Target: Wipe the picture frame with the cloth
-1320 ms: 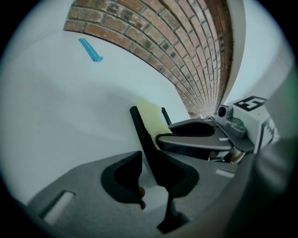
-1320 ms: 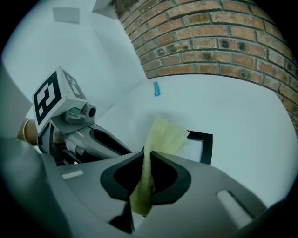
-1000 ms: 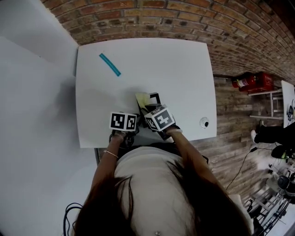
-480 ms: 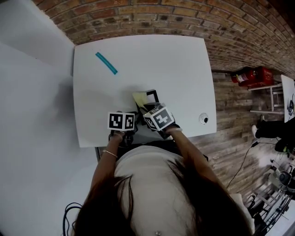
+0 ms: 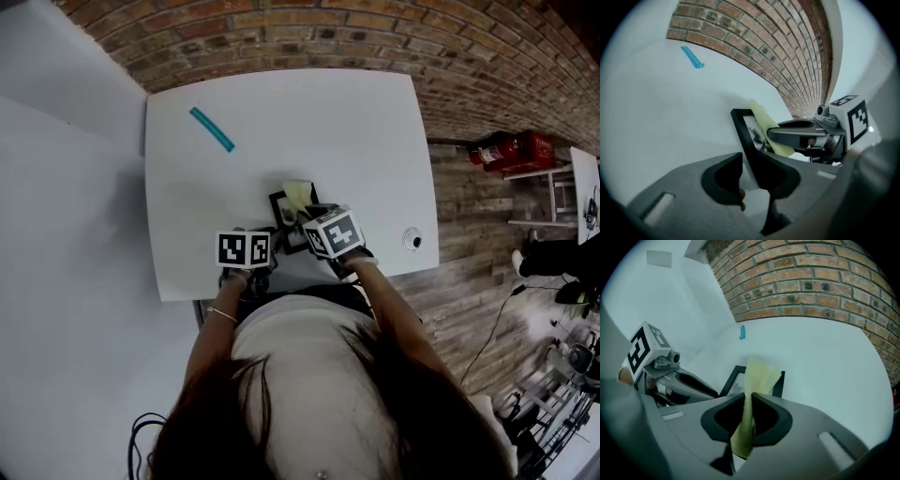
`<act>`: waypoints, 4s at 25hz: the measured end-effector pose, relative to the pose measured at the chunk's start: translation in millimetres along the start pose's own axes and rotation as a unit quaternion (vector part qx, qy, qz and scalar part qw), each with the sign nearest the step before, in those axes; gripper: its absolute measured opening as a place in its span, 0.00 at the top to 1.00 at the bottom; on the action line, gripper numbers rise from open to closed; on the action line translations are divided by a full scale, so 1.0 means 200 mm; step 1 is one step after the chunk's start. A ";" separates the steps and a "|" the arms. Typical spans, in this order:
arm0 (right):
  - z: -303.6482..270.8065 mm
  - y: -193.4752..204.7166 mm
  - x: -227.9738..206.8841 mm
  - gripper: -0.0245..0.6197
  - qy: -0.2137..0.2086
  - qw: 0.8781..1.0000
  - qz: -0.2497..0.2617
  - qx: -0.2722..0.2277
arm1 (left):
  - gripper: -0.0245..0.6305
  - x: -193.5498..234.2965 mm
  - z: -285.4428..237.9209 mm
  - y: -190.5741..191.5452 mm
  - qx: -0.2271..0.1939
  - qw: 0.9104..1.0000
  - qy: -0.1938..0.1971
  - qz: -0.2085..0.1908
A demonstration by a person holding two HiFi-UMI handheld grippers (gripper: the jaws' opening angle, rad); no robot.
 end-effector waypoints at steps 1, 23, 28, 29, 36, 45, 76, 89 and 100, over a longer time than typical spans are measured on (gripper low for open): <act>0.01 0.00 -0.02 0.90 0.004 1.000 -0.003 0.000 | 0.81 0.00 0.00 0.00 0.000 1.000 0.000 0.000; 0.01 0.12 0.20 0.90 -0.066 0.997 0.031 0.028 | 0.81 0.00 0.00 0.01 -0.002 1.000 0.006 0.000; 0.02 0.12 0.13 0.90 -0.043 0.999 0.009 0.020 | 0.81 0.01 0.01 0.00 -0.001 1.000 0.008 0.000; 0.03 0.13 0.10 0.90 -0.037 0.999 0.001 0.019 | 0.81 0.01 0.01 0.00 0.000 1.000 0.008 0.000; 0.08 0.14 -0.04 0.90 0.006 0.999 -0.041 0.012 | 0.81 0.01 0.01 0.00 0.000 1.000 0.008 -0.002; 0.14 0.10 0.09 0.90 -0.031 0.999 -0.009 -0.015 | 0.81 0.01 0.01 0.01 0.000 1.000 0.006 -0.003; 0.11 0.25 0.12 0.90 -0.028 0.999 0.001 0.024 | 0.81 0.01 0.01 0.01 -0.009 1.000 0.003 -0.006; 0.19 0.28 -0.06 0.90 0.013 0.999 -0.034 0.014 | 0.81 0.00 0.01 0.01 -0.006 1.000 0.001 -0.004; 0.24 0.29 -0.16 0.90 0.047 0.997 -0.062 0.004 | 0.80 0.00 0.01 0.00 0.000 1.000 -0.007 -0.015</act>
Point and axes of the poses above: the fingertips, and each gripper's own axes: z backward along the fingers, x to its left, y out of its underside, the point moved 6 cm from there along z, backward along the fingers, and after that the axes turned 9 degrees about y, right-handed, at the moved point
